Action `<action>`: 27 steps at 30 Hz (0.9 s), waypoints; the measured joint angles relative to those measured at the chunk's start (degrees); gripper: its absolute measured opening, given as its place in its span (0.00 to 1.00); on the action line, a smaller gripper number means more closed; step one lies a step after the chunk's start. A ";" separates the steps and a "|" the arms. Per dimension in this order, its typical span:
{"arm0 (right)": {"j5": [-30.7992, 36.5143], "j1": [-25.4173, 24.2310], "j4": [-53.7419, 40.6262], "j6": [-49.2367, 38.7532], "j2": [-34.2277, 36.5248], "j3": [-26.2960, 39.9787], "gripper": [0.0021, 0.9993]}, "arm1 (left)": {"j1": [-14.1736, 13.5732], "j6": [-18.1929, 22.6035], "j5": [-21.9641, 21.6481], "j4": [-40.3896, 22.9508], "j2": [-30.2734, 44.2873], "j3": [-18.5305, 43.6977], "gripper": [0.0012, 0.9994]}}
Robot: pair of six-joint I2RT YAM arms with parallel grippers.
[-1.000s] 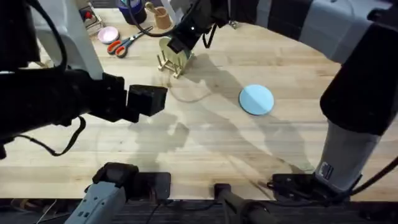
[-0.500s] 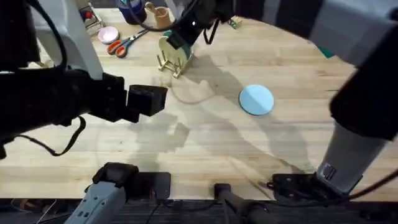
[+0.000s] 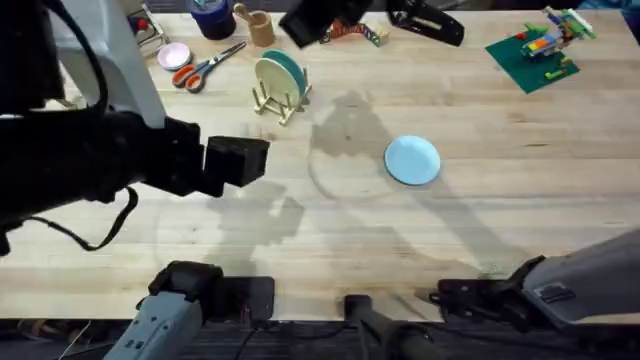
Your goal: Pick up the plates from the table one by one and place each into a slot on the dish rack.
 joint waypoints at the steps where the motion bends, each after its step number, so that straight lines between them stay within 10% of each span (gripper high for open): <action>1: 0.33 -0.13 -1.23 0.22 -0.80 0.00 0.84 | 0.00 0.00 0.00 0.00 0.00 0.00 0.99; 4: 1.13 -1.30 -5.14 0.76 -3.26 0.00 0.99 | 0.00 0.00 0.02 0.00 0.00 0.00 0.99; 27: 1.82 -24.24 -30.64 13.89 -21.84 -7.41 1.00 | 0.00 0.00 1.62 0.07 0.00 0.00 0.99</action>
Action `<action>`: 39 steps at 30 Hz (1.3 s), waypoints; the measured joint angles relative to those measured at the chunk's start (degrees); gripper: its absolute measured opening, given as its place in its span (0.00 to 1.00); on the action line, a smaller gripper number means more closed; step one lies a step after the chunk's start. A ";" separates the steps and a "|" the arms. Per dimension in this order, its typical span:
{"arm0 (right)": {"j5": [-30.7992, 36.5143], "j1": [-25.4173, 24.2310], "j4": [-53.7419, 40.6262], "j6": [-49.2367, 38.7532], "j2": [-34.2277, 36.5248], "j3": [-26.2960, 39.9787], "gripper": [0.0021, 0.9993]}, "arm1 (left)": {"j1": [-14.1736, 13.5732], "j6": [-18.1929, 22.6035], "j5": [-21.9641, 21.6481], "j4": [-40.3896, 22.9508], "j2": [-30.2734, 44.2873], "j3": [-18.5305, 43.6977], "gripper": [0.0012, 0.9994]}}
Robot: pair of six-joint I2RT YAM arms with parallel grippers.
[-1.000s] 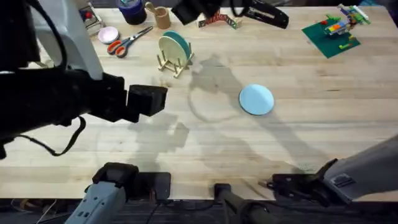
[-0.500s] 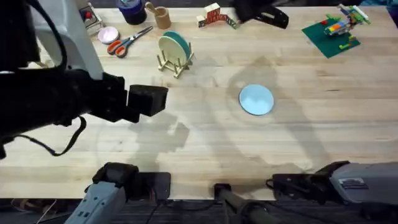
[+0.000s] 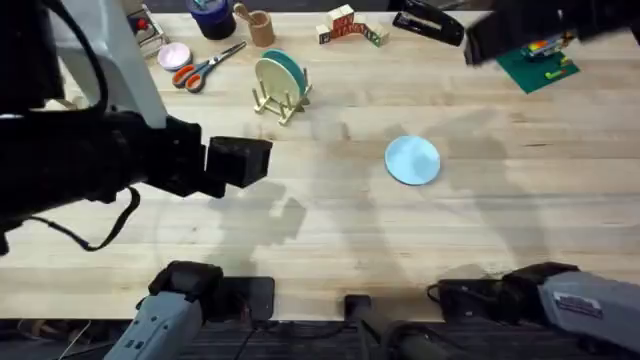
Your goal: Pick up the plates from the table one by one and place each into a slot on the dish rack.
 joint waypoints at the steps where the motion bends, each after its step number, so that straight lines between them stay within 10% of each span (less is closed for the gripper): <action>1: 0.00 -0.19 0.68 0.53 -1.86 -2.40 1.00 | 0.00 0.00 0.24 0.00 0.00 0.00 0.99; 17: -0.04 -3.01 3.38 4.88 -22.87 -25.12 1.00 | -1.21 -3.64 4.04 0.75 4.61 0.00 1.00; 32: -0.04 -3.01 2.97 5.22 -23.70 -25.25 1.00 | -22.93 -21.04 6.81 20.81 10.98 0.02 0.99; 36: -0.04 -3.01 2.05 5.22 -23.68 -25.26 1.00 | -27.98 -24.44 8.17 26.48 16.19 0.00 0.78; 39: -0.04 -3.01 2.03 5.22 -23.70 -25.26 1.00 | -30.34 -27.11 9.58 29.19 19.85 0.02 0.35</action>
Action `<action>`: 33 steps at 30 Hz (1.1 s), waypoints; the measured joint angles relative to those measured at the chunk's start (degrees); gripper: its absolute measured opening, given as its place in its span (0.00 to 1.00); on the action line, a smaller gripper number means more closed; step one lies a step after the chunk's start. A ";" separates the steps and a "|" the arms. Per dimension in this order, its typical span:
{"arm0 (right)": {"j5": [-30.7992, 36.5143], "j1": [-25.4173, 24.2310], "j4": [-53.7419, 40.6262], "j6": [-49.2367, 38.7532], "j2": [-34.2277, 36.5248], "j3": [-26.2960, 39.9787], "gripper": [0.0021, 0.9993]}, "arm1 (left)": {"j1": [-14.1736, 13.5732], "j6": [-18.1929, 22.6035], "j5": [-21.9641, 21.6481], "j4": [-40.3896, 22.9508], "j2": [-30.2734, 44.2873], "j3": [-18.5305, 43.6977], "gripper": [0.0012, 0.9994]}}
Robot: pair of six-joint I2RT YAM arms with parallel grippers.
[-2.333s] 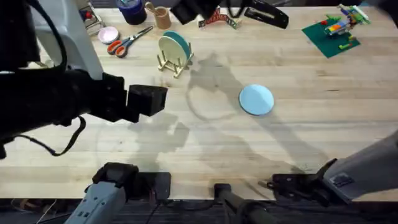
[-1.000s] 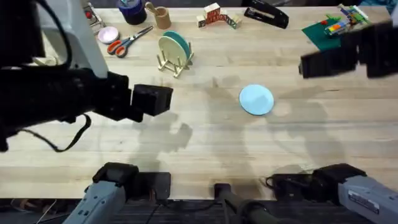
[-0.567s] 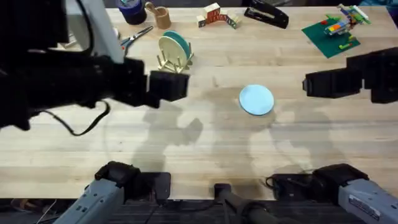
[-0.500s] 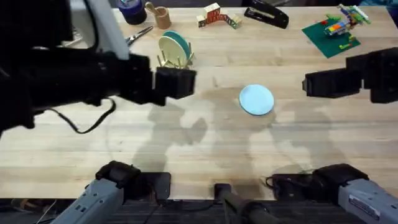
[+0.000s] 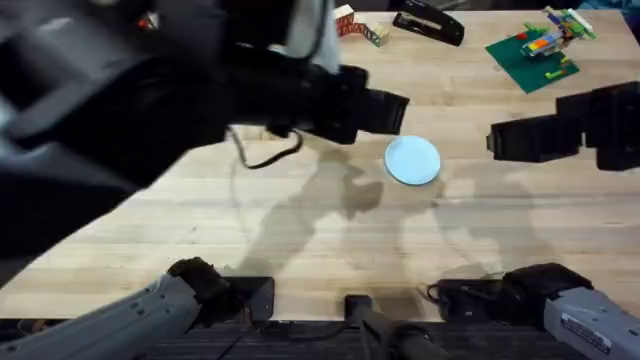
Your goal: Pick up the plates from the table one by one and place each into a slot on the dish rack.
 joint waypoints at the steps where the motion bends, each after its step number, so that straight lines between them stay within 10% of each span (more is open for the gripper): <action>1: 0.00 0.00 -0.01 -0.02 0.00 0.00 1.00 | -0.37 -0.89 0.44 0.57 1.06 0.00 0.20; 4: 0.00 0.00 -0.81 -0.09 0.00 0.00 1.00 | -0.56 -3.05 2.35 3.36 4.17 0.00 0.05; 15: 0.00 0.00 -1.24 -0.24 -4.27 0.00 1.00 | -0.56 -9.50 9.51 15.49 12.35 -0.63 0.04; 21: 0.02 0.00 -1.25 -0.24 -4.76 0.00 1.00 | -0.56 -15.59 14.32 35.93 12.33 -13.12 0.04; 33: 0.02 0.00 -1.26 -0.24 -4.75 0.00 1.00 | -0.56 -18.64 17.28 43.62 18.78 -17.92 0.04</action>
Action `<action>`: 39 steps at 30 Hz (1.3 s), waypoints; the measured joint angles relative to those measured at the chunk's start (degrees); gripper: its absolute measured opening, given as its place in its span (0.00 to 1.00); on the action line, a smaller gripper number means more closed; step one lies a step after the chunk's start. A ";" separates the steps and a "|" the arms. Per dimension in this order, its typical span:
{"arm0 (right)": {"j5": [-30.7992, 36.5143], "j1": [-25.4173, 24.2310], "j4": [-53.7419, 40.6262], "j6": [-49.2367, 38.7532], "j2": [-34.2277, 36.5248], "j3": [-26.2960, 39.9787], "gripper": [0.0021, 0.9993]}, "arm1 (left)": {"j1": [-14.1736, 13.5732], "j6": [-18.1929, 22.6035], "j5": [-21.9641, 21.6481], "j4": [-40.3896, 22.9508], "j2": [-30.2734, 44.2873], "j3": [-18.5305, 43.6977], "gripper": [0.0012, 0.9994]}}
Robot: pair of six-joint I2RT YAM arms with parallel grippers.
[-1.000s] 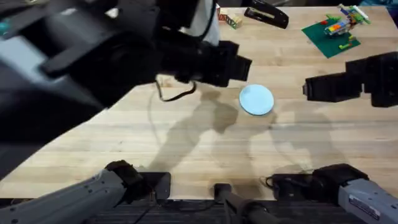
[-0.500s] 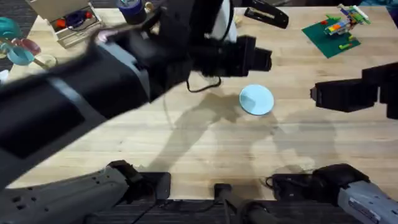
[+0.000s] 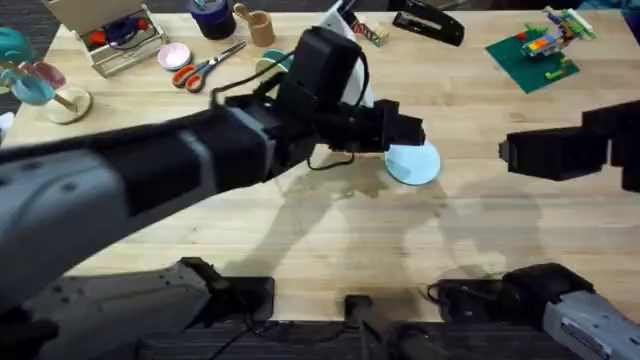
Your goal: Pick up the plates from the table one by one and place each into a slot on the dish rack.
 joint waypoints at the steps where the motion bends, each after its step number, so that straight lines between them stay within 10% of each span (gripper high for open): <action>1: 0.00 0.00 0.00 0.00 -0.01 0.00 1.00 | 0.00 -0.05 0.49 1.04 1.03 0.00 0.04; 39: 0.00 0.00 -0.41 0.00 -0.01 0.00 1.00 | 0.54 -1.64 3.73 7.96 18.44 0.00 0.04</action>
